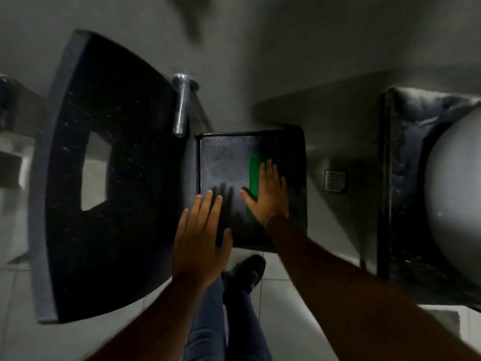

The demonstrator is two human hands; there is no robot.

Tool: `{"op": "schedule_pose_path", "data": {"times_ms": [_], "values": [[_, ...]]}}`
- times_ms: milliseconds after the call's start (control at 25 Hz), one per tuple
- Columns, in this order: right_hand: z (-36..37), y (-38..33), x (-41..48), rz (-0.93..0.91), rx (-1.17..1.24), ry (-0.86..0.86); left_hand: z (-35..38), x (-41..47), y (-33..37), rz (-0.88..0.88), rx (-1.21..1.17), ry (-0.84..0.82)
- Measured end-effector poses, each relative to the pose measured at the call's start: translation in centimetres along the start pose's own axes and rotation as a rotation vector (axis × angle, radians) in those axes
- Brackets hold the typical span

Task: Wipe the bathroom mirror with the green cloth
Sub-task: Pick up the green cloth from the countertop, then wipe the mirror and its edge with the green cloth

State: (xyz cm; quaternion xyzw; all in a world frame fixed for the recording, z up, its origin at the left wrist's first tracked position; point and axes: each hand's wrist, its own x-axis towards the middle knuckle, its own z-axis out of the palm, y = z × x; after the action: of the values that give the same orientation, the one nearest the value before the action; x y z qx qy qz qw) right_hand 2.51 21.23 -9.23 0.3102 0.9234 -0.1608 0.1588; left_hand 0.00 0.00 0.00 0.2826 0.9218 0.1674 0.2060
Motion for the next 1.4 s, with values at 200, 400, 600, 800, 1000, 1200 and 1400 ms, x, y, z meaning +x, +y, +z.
{"op": "schedule_pose_path", "data": {"times_ms": [200,400,600,800,1000,1200,1400], "values": [[3.4,1.9,4.0,-0.014,-0.011,-0.033,4.3,1.5,-2.3,0.026,-0.003,-0.044],[5.8,2.6,4.5,-0.033,0.072,0.073,6.2,2.0,-2.9,0.039,-0.015,-0.021],[5.8,2.9,4.5,-0.052,0.225,0.132,6.0,2.0,-2.3,0.065,0.008,-0.022],[-1.3,1.4,1.2,0.045,0.445,0.240,1.4,2.4,1.0,0.099,0.053,0.008],[-13.8,-1.0,-5.1,0.006,0.475,0.495,-9.3,3.9,9.1,0.221,0.093,0.169],[-33.9,-3.2,-11.2,0.017,1.015,1.000,-23.3,5.9,20.5,0.433,0.099,0.485],[-52.1,-2.8,-14.9,-0.040,1.066,1.359,-38.0,8.0,34.6,0.669,-0.012,0.709]]}}
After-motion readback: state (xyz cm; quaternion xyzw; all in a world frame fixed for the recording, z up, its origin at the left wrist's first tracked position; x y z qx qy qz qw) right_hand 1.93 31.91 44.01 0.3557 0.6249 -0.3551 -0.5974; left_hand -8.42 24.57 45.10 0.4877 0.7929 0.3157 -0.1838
